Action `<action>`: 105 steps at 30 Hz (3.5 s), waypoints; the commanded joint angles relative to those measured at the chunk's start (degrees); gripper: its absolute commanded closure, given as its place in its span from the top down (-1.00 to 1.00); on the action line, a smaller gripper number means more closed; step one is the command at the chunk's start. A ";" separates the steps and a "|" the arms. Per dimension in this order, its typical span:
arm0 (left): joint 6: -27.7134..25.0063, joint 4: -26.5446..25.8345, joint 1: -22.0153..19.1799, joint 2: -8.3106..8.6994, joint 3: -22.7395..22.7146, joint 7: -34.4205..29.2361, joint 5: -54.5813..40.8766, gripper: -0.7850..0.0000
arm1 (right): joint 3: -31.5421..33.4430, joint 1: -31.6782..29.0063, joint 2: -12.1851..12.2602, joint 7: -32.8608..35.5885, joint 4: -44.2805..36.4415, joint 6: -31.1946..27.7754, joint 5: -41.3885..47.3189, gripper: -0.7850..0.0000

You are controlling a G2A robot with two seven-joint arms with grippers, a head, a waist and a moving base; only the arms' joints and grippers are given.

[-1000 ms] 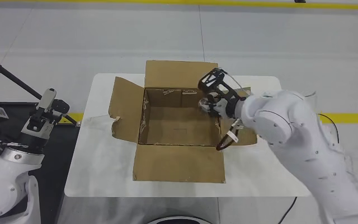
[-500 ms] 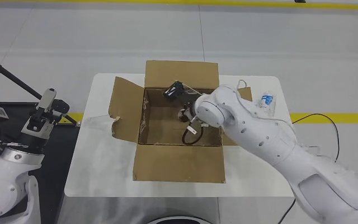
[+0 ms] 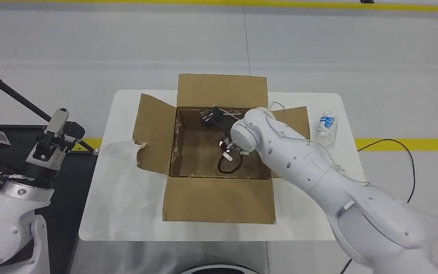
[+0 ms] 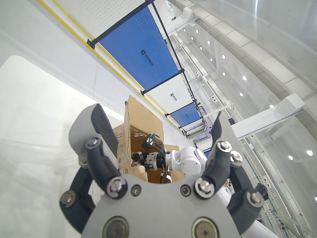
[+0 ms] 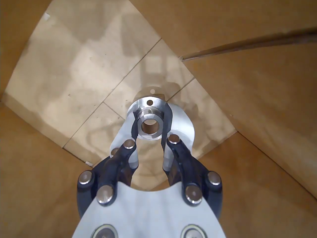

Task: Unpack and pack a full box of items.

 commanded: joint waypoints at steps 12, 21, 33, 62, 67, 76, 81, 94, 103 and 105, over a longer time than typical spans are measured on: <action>0.00 0.00 0.00 0.00 0.00 0.00 0.00 1.00 | 0.29 -0.19 -3.80 -1.35 7.17 -2.82 -1.47 -0.52; 0.00 0.00 0.00 0.00 0.00 0.00 0.00 1.00 | 1.75 -0.97 -4.48 -1.48 9.12 -4.58 -2.51 -0.11; 0.00 0.00 0.00 0.00 0.00 0.00 0.00 1.00 | 6.58 -3.56 -1.64 -1.62 3.59 -7.63 -4.36 0.29; 0.00 0.00 0.00 0.00 0.00 0.00 0.00 1.00 | 74.17 -33.41 20.81 27.11 -50.92 -13.38 -16.62 0.98; 0.00 0.00 0.00 0.00 0.00 0.00 0.00 1.00 | 76.44 -34.01 22.03 29.23 -43.50 -14.08 -20.65 0.71; 0.00 0.00 0.00 0.00 0.00 0.00 0.00 1.00 | 76.52 -35.78 24.43 27.26 -30.86 -16.05 -22.36 0.00; 0.00 0.00 0.00 0.00 0.00 0.00 0.00 1.00 | 74.87 -37.77 25.93 25.32 -27.08 -17.99 -20.52 -0.04; 0.00 0.00 0.00 0.00 0.00 0.00 0.00 1.00 | 70.15 -36.61 27.89 24.02 -21.63 -19.05 -17.18 -0.15; 0.00 0.00 0.00 0.00 0.00 0.00 0.00 1.00 | 66.31 -33.91 27.79 21.97 -16.51 -18.89 -16.44 -0.26; 0.00 0.00 0.00 0.00 0.00 0.00 0.00 1.00 | 65.59 -33.20 27.78 21.73 -15.34 -18.68 -16.52 -0.27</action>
